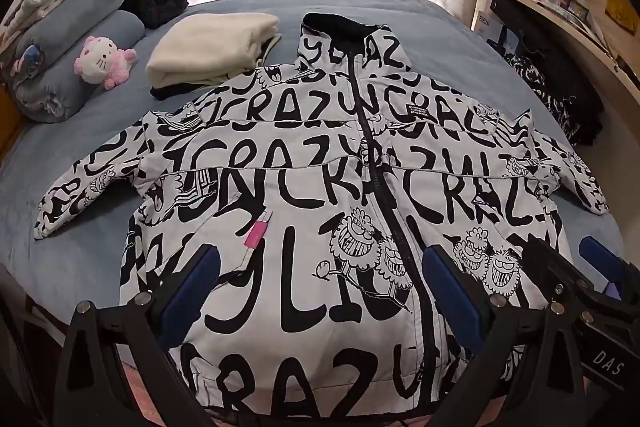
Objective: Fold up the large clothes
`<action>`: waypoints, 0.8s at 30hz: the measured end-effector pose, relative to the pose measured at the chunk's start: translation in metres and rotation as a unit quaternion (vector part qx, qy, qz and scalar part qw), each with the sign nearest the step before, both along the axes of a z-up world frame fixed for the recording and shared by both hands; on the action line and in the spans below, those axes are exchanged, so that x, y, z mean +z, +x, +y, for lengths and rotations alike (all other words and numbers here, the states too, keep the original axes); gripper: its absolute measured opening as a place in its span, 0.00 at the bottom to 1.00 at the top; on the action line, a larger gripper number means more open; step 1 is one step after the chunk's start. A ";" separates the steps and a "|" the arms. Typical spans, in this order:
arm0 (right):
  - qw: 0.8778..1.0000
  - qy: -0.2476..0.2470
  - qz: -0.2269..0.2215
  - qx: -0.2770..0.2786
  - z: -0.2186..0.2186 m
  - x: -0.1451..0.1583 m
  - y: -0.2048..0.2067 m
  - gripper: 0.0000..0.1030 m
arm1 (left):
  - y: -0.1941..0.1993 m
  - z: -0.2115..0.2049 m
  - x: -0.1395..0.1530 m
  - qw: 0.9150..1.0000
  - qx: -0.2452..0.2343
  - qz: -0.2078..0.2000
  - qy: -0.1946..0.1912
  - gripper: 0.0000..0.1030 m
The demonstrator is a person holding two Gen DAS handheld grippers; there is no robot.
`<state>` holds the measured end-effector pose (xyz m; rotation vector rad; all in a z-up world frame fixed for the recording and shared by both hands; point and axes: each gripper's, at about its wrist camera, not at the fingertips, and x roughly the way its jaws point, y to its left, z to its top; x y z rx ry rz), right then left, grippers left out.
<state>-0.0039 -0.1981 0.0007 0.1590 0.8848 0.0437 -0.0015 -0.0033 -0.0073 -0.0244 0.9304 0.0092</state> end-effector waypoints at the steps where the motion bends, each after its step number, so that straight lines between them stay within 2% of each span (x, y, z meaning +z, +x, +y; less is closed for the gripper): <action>1: 1.000 0.000 0.000 0.000 0.000 0.000 0.000 1.00 | 0.000 0.000 0.000 1.000 0.000 0.000 0.000 0.97; 24: 1.000 -0.002 0.005 0.001 0.001 -0.005 -0.001 1.00 | -0.005 0.006 -0.003 1.000 0.003 -0.001 0.003 0.97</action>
